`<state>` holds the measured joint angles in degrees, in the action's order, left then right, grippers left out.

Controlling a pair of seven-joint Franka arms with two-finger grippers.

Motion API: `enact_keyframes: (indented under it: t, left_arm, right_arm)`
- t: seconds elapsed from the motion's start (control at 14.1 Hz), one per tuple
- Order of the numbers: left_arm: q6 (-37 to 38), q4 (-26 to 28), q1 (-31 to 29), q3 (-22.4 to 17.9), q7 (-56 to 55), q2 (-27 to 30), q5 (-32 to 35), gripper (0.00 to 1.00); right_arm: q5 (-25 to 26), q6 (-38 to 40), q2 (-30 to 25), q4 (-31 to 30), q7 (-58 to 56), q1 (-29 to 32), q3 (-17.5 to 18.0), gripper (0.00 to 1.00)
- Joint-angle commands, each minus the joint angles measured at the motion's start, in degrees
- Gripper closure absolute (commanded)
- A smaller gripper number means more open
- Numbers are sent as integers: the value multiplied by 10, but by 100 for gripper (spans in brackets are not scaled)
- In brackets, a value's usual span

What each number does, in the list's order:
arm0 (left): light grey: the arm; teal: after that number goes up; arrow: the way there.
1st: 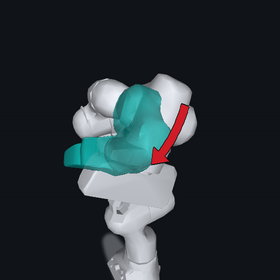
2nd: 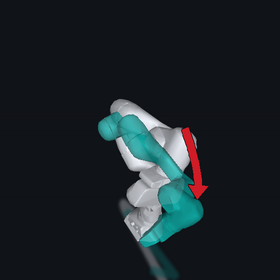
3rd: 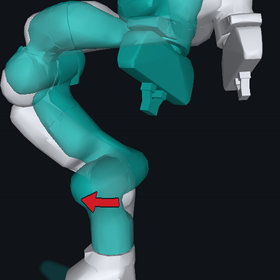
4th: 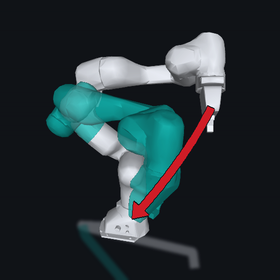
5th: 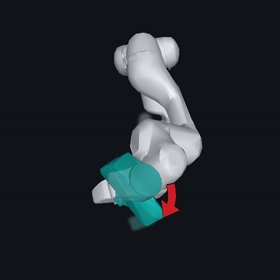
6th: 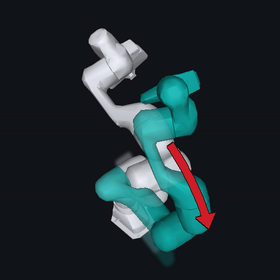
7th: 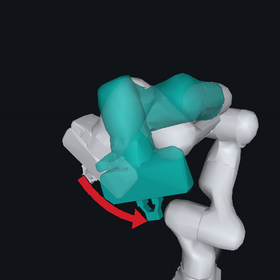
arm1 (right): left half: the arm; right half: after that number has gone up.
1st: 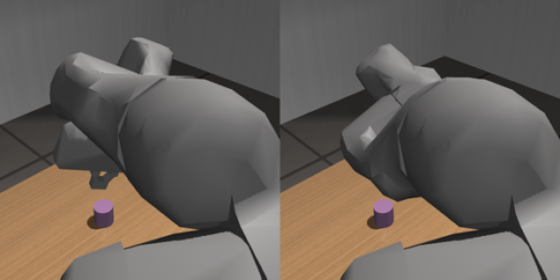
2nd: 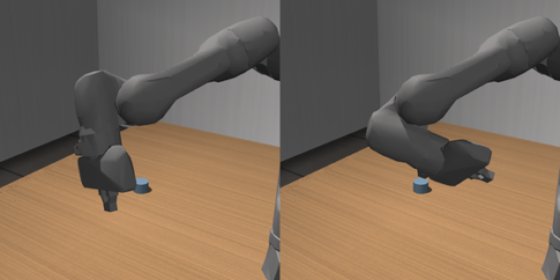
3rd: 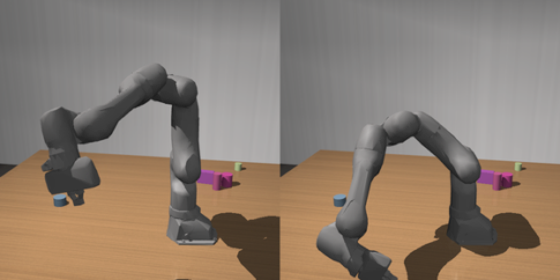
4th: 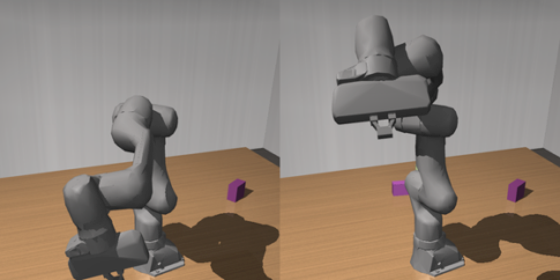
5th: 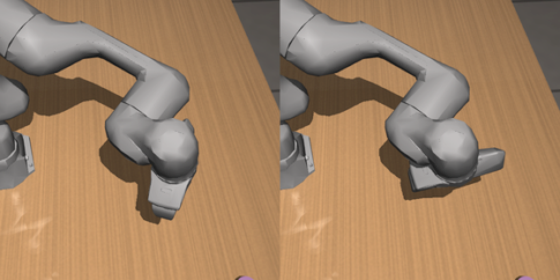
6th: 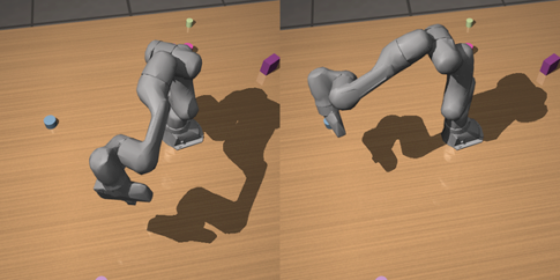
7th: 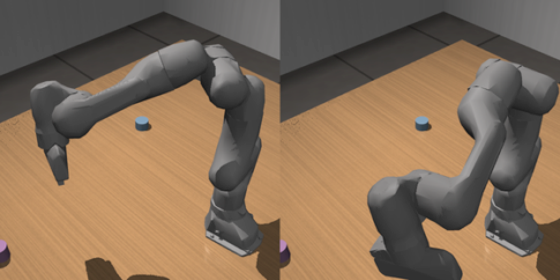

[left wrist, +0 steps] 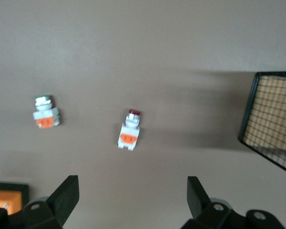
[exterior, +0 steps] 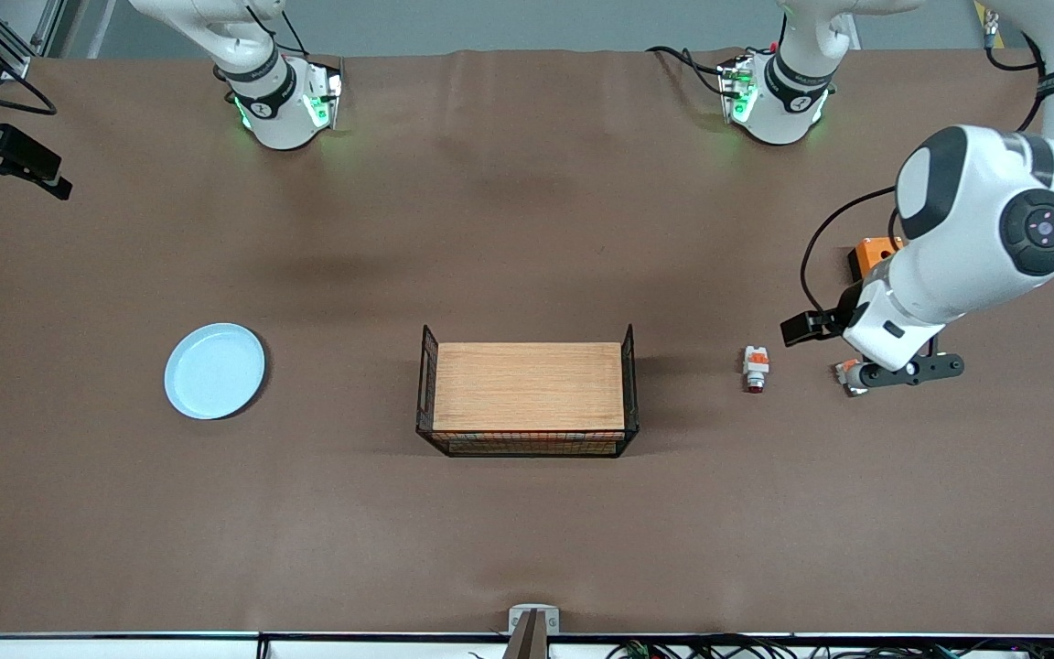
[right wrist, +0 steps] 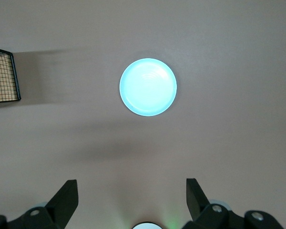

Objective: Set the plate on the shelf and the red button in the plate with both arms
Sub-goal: 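Grasp the red-capped button with the left gripper while the right gripper reaches the plate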

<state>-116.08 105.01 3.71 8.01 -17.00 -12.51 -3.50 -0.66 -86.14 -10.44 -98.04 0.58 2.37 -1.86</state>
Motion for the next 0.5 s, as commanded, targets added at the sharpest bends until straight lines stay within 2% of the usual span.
enact_keyframes:
  t: [0.0,0.28,0.43]
  left_arm:
    - [-93,81,0,2,-2,19,-5,0]
    - [-234,169,0,4,7,2,1,0]
    - [-271,175,1,5,8,-31,27,0]
  right_arm:
    - [7,4,-13,-4,5,2,4,0]
    - [9,11,5,8,10,4,4,0]
    - [11,7,27,13,4,4,4,0]
